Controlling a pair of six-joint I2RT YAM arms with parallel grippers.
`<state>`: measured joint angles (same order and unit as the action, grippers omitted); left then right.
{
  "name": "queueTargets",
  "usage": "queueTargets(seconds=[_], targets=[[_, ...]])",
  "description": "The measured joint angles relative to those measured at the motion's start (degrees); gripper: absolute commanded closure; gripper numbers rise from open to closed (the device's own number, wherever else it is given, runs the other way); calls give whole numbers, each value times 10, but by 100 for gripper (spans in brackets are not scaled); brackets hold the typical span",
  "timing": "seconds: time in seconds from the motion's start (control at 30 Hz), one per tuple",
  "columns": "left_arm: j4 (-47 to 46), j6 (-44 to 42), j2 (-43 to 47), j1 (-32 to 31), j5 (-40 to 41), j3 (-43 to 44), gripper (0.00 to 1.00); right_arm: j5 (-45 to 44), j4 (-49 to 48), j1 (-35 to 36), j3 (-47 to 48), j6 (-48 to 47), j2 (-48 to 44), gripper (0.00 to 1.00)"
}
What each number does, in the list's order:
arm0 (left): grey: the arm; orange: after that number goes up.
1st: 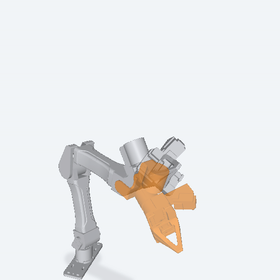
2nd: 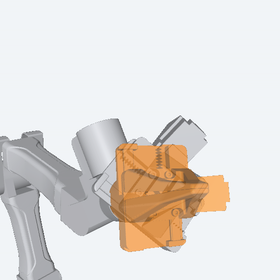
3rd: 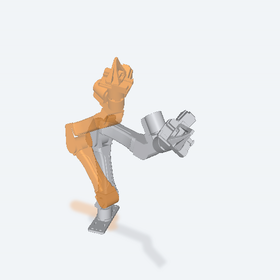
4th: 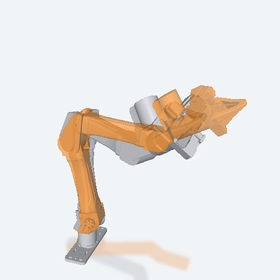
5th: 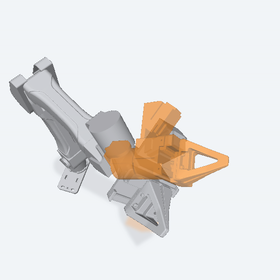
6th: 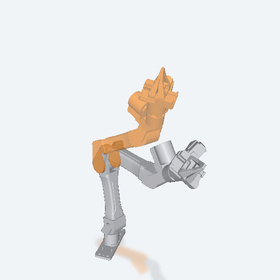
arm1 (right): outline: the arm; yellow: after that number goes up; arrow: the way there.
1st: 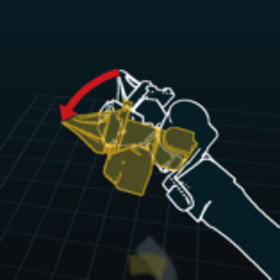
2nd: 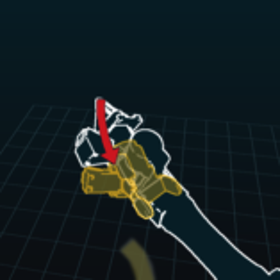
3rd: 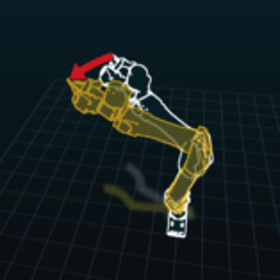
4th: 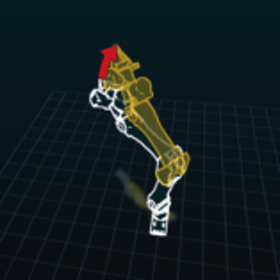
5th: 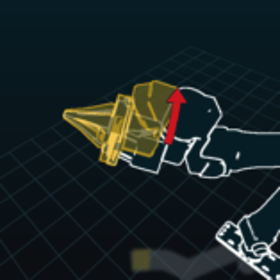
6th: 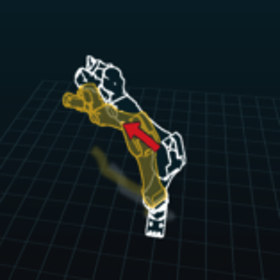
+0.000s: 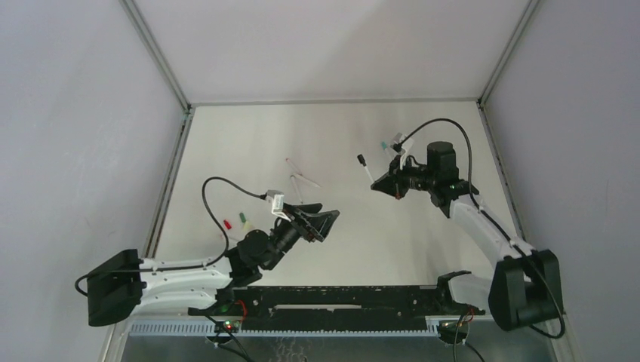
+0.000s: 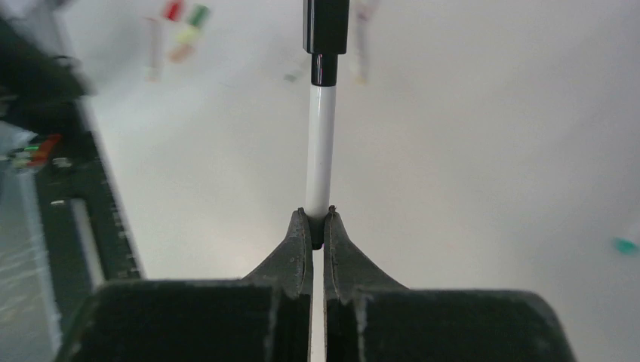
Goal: Insert the pens into the pen caps
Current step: Place the pen at the center of the board.
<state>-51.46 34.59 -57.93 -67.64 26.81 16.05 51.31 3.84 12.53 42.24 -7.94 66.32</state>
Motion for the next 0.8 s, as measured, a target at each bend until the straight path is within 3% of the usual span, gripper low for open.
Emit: queueTargets(seconds=[0.4,0.8], targets=[[143,1,160,1,29,-82,18,-282,92,-52,107,-52,217,100],[229,15,261,2,60,-106,18,-386,108,-109,131,-21,285,98]])
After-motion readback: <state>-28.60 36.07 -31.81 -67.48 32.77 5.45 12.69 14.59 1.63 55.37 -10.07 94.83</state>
